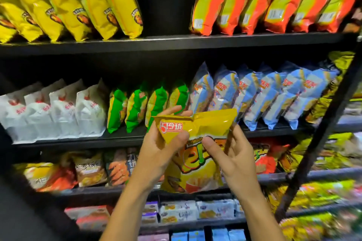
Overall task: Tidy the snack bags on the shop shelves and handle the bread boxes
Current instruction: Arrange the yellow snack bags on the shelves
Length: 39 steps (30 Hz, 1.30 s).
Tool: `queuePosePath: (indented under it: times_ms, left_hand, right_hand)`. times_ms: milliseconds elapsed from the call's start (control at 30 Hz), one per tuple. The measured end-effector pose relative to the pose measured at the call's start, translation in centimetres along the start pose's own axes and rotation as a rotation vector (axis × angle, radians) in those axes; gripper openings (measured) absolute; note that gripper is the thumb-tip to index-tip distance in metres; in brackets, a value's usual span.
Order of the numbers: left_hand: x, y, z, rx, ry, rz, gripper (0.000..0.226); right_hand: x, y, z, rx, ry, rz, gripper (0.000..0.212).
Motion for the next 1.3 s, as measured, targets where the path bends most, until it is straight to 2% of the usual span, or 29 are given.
queuePosePath:
  times_ms: [100,167,233,300,467,600,667,767,933,1033,1300]
  left_hand:
    - [-0.9,0.9,2.1,0.173,0.016,0.013,0.046]
    - [-1.4,1.3,3.6,0.211,0.046,0.024,0.040]
    - [-1.8,1.3,4.9,0.210,0.070,0.053,0.038]
    - [-2.2,0.8,5.9,0.161,0.091,0.049,0.039]
    - [-3.0,0.1,7.5,0.093,0.126,0.018,0.034]
    - [-2.7,0.7,7.8,0.063,0.087,0.006,0.038]
    - [-2.2,1.1,7.7,0.074,0.100,-0.017,0.029]
    - [-2.0,1.7,8.0,0.112,0.148,-0.023,0.018]
    - [-2.6,2.4,8.9,0.225,0.266,0.083,0.017]
    - [-3.1,2.5,9.3,0.285,0.344,0.156,0.024]
    - [-4.3,1.8,9.2,0.235,0.412,0.173,0.030]
  right_hand:
    - [0.5,-0.6,1.9,-0.050,-0.042,-0.013,0.045]
    - [0.7,-0.5,3.2,-0.105,-0.062,0.010,0.046]
    - [1.1,-0.2,4.3,-0.130,-0.111,-0.050,0.054]
    - [1.4,0.2,5.0,-0.085,-0.171,-0.129,0.065]
    - [1.2,1.1,6.8,0.163,-0.146,-0.108,0.029]
    - [1.9,1.0,8.1,0.215,-0.189,-0.065,0.028]
    - [2.2,0.7,8.4,0.227,-0.202,-0.049,0.030]
    - [2.2,-0.1,8.5,0.218,-0.208,-0.065,0.033]
    - [2.0,-1.2,8.5,0.119,-0.230,-0.156,0.025]
    - [1.9,-1.7,8.7,0.038,-0.192,-0.149,0.019]
    - [1.9,-0.8,8.9,0.015,-0.093,-0.151,0.009]
Point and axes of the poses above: each hand's wrist, its own z-axis away from the middle knuckle, its own y-axis out of the back of the hand, x = y × z, the point moved 6 cm from there along -z, towards the middle knuckle, and after that the axes turned 3 degrees about x, right-handed, at the moved point
